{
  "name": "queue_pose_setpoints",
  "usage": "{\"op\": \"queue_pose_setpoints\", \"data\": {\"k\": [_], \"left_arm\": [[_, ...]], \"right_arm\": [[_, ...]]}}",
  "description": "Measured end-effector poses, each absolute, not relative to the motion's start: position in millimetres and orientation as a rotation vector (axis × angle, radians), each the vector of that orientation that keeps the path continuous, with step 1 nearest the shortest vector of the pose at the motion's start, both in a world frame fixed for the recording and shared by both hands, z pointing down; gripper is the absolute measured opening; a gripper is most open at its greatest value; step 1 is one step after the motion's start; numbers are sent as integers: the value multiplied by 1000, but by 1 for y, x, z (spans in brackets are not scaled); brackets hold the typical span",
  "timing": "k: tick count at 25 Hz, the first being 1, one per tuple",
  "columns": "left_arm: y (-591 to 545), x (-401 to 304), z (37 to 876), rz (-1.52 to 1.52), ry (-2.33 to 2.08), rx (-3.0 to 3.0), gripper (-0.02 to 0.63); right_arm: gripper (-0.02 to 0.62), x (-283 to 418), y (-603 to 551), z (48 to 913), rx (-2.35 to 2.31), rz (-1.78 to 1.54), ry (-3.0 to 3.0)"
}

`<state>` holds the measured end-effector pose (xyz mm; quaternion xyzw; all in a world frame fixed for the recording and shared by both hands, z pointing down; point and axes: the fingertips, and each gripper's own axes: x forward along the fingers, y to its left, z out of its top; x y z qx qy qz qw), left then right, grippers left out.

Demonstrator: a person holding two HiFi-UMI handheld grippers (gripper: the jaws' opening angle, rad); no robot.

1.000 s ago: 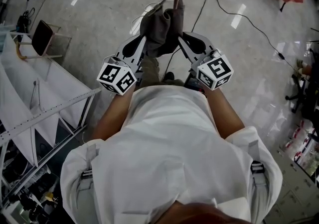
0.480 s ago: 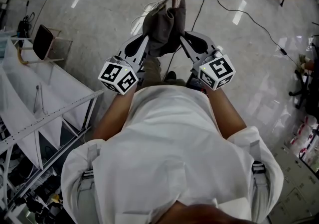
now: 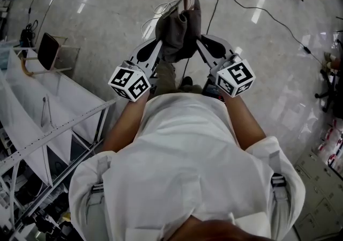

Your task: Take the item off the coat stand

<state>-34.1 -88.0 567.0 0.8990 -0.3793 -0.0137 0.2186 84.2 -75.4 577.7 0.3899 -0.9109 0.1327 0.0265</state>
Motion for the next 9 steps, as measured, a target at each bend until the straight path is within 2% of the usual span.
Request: {"op": "queue_pose_setpoints", "data": {"k": [9], "left_arm": [[-82,-35,575,-3,-1005,2442,20]], "right_arm": [[44,84,-74,580,1229,462,-2815]]}}
